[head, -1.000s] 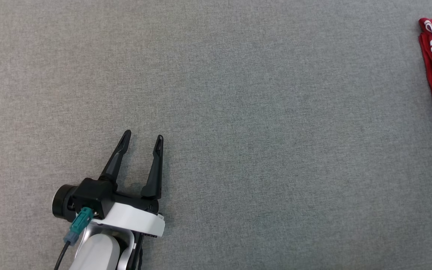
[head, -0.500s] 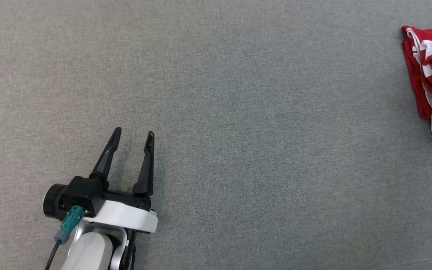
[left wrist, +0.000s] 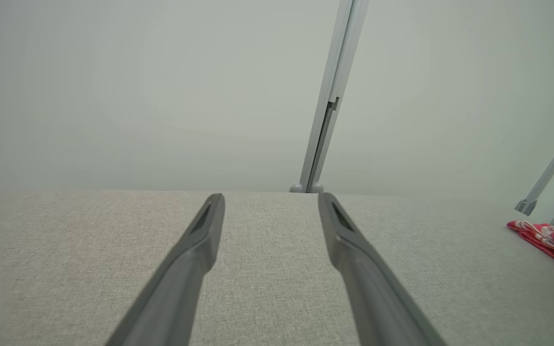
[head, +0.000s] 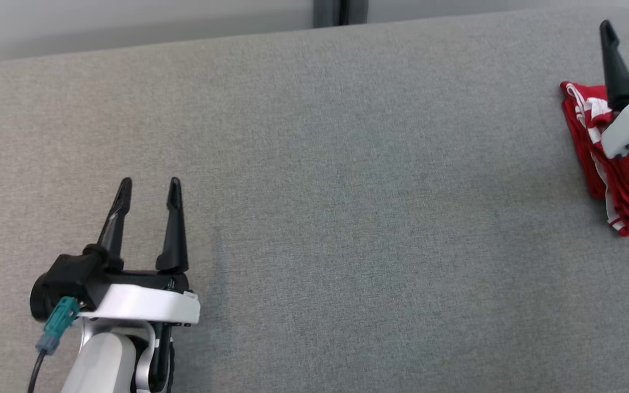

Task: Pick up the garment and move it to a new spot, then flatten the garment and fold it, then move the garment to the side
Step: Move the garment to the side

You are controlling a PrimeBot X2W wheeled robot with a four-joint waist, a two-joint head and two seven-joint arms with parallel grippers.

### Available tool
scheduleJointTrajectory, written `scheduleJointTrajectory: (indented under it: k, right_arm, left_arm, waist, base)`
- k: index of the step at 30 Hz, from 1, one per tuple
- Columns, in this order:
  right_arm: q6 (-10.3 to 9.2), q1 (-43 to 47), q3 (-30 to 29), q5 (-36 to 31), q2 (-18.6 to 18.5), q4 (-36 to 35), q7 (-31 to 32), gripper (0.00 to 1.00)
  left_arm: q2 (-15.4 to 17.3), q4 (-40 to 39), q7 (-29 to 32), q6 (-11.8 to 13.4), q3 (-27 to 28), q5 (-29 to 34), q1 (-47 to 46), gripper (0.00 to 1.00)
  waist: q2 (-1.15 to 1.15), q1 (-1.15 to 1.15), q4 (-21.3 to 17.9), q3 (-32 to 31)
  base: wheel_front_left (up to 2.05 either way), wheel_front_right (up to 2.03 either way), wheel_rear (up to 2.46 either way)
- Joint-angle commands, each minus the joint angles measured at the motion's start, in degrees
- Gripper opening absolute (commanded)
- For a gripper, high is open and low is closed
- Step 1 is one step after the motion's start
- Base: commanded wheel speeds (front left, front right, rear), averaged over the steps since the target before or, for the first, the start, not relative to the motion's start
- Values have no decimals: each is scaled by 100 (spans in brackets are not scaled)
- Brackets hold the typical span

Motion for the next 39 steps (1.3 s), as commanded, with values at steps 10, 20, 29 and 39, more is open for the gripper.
scheduleJointTrajectory:
  k: [10, 20, 29, 39]
  right_arm:
    - [-1, 1458, -551, -173, 731, -741, -568, 100]
    - [0, 3002, -948, -516, 1603, -1865, -664, 100]
    - [0, 3889, -930, -356, 1739, -2502, -691, 100]
    - [0, 4179, -649, -126, 1735, -2472, -766, 100]
  left_arm:
    - [28, 49, -45, 88, 371, 99, 549, 100]
    - [-41, 281, -47, 163, 353, 372, 1081, 100]
    - [-150, 297, -47, 180, 366, 424, 1267, 100]
    - [-221, 392, -48, 138, 360, 448, 1453, 100]
  waist:
    - [0, 0, 338, -625]
    - [0, 0, 558, -1023]
    - [0, 0, 673, -1195]
    - [0, 0, 706, -1325]
  base:
    - [0, 0, 0]
    - [0, 0, 0]
    - [0, 0, 0]
    - [0, 0, 0]
